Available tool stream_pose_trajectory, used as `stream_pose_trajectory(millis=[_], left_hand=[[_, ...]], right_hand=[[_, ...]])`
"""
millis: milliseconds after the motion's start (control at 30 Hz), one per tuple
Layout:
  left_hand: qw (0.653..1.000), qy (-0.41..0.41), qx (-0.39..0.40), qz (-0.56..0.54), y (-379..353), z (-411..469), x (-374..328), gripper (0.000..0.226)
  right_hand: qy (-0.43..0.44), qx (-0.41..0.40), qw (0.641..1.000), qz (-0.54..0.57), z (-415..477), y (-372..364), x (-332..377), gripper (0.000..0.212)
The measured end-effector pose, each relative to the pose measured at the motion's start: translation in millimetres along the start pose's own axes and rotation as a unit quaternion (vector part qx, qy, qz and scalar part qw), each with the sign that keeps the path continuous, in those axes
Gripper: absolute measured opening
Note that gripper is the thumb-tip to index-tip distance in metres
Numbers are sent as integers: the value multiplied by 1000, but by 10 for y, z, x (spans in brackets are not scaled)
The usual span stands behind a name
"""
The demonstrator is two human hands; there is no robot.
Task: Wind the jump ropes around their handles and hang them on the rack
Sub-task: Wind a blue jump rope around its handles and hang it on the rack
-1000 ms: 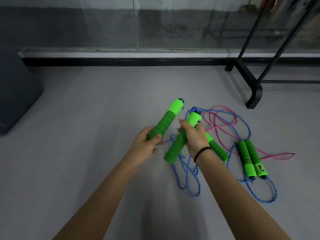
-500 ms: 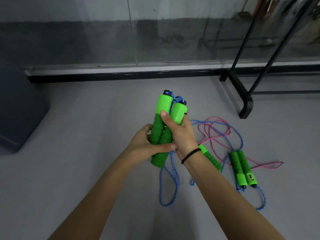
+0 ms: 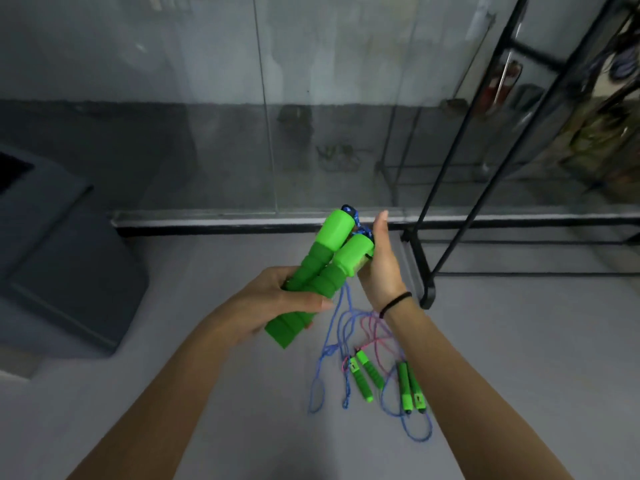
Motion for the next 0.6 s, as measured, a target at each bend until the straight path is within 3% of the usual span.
stream_pose_trajectory(millis=[67, 133, 233, 300, 400, 500, 567, 600], left_hand=[[1000, -9, -1, -10, -93, -234, -641, 11], [999, -27, -15, -30, -173, -439, -1216, 7], [991, -62, -68, -93, -245, -672, -1852, 6], [985, -88, -94, -119, -281, -766, -2127, 11], [983, -103, -140, -52, -303, -810, -2333, 19], [969, -107, -217, 56, -308, -853, -2370, 30], [966, -113, -208, 103, -392, -879, -2414, 34], [967, -119, -190, 123, -436, -883, -2457, 34]], right_hand=[[-29, 51, 998, 28, -98, -208, 621, 71], [-18, 51, 999, -4, -216, -356, 1136, 64], [13, 31, 991, -130, -476, -556, 1581, 48], [32, 44, 965, -255, -703, -689, 1673, 36], [126, 116, 855, -489, -985, -904, 1932, 31], [195, 170, 738, -624, -1151, -991, 2443, 33], [222, 196, 632, -716, -1180, -993, 2753, 27], [229, 215, 597, -738, -1187, -988, 2886, 24]])
Point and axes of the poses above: each hand's wrist, its own z-axis towards the middle knuckle, its own y-axis out of the back of the hand, x = y × z, the point moved 4 cm from there along z, towards the middle knuckle, and after that the axes turned 9 degrees about -z, right-handed, at the moved point
